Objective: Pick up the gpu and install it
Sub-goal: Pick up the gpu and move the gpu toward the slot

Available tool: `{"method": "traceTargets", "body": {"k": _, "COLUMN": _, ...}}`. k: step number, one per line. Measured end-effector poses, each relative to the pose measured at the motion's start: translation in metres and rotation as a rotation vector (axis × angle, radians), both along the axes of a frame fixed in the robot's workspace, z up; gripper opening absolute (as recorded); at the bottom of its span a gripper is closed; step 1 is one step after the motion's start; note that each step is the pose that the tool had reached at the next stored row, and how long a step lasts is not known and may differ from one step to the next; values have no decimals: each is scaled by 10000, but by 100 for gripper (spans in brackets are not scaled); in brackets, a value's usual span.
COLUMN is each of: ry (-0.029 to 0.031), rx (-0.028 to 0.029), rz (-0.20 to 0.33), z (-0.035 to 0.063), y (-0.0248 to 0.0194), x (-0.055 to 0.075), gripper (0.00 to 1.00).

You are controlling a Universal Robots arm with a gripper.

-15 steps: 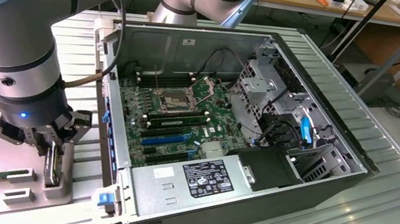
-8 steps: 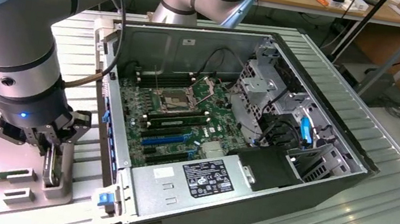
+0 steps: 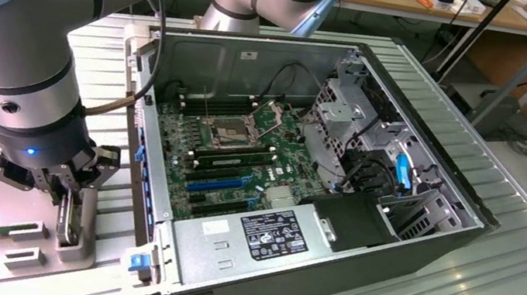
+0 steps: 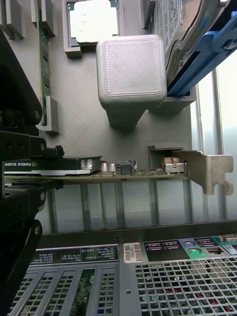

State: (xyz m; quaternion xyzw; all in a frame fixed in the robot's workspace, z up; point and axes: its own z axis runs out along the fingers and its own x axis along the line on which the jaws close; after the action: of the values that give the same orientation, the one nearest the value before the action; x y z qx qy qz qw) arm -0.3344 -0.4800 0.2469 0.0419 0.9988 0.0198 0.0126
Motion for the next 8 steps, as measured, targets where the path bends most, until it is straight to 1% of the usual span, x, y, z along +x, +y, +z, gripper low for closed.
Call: {"method": "traceTargets", "body": {"k": 8, "ry": 0, "rx": 0, "rz": 0, "z": 0, "y": 0, "x": 0, "gripper": 27}}
